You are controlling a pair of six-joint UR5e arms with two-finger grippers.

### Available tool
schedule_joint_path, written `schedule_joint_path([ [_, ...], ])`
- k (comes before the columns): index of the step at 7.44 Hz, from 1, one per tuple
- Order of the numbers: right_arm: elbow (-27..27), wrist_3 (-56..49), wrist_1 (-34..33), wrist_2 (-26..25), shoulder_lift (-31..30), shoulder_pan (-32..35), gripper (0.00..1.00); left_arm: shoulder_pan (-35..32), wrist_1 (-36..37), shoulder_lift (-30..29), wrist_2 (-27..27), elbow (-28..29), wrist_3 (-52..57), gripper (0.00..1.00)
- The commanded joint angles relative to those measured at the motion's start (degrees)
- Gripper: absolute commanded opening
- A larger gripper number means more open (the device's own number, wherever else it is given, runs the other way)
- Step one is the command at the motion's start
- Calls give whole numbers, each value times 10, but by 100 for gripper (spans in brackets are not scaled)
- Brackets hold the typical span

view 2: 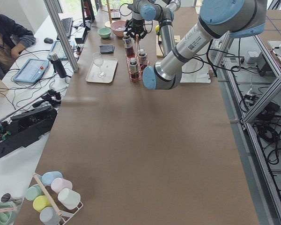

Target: Take tea from basket to plate

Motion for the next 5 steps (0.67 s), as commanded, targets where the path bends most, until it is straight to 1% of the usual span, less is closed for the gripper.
schedule_joint_path([
  [1, 25, 32, -64, 97, 34, 79, 0, 0, 0, 0, 1, 0, 0, 0],
  [2, 26, 32, -67, 112, 36, 101, 0, 0, -1, 0, 1, 0, 0, 0],
  [3, 22, 31, -65, 113, 35, 116, 0, 0, 0, 0, 1, 0, 0, 0],
  [4, 5, 26, -64, 112, 35, 124, 0, 0, 0, 1, 1, 0, 0, 0],
  [5, -35, 18, -60, 109, 54, 140, 0, 0, 0, 0, 1, 0, 0, 0],
])
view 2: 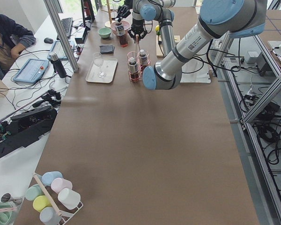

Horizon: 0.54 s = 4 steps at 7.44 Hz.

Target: Take tea from basket to plate

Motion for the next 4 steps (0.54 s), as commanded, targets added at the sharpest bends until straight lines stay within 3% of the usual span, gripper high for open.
schedule_joint_path([
  [1, -112, -34, 20, -2, 55, 37, 0, 0, 0, 0, 0, 0, 0, 0],
  [3, -348, -35, 221, -25, 132, 44, 0, 0, 0, 0, 0, 0, 0, 0],
  [4, -406, -35, 241, -40, 164, 43, 0, 0, 0, 0, 0, 0, 0, 0],
])
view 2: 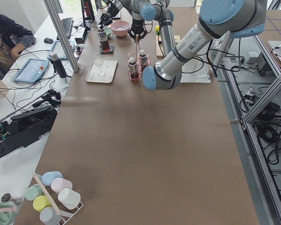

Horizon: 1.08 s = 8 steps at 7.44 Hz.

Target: Take tea from basket to plate

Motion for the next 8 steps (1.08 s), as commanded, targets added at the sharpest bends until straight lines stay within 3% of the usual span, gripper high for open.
schedule_joint_path([
  [1, -173, -2, 96, -42, 72, -5, 0, 0, 0, 1, 0, 0, 0, 0],
  [4, -174, -2, 125, -78, 48, -51, 0, -3, 2, -1, -1, -5, 1, 0],
  [8, -169, -8, 147, -82, 25, -65, 0, -43, 49, 2, -3, -44, 31, 0],
])
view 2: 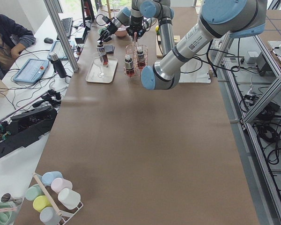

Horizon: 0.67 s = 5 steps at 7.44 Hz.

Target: Take tea from basket to plate

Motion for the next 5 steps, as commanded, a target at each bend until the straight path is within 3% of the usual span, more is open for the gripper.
schedule_joint_path([
  [1, 1, -7, 2, -1, -4, -4, 0, -40, 32, 3, -4, -18, 40, 0],
  [2, 8, 0, 0, 1, -4, -2, 99, -59, 43, 6, -5, -18, 66, 0],
  [5, 21, 21, -2, 5, -3, -1, 100, -144, 59, 43, -31, -19, 142, 0],
])
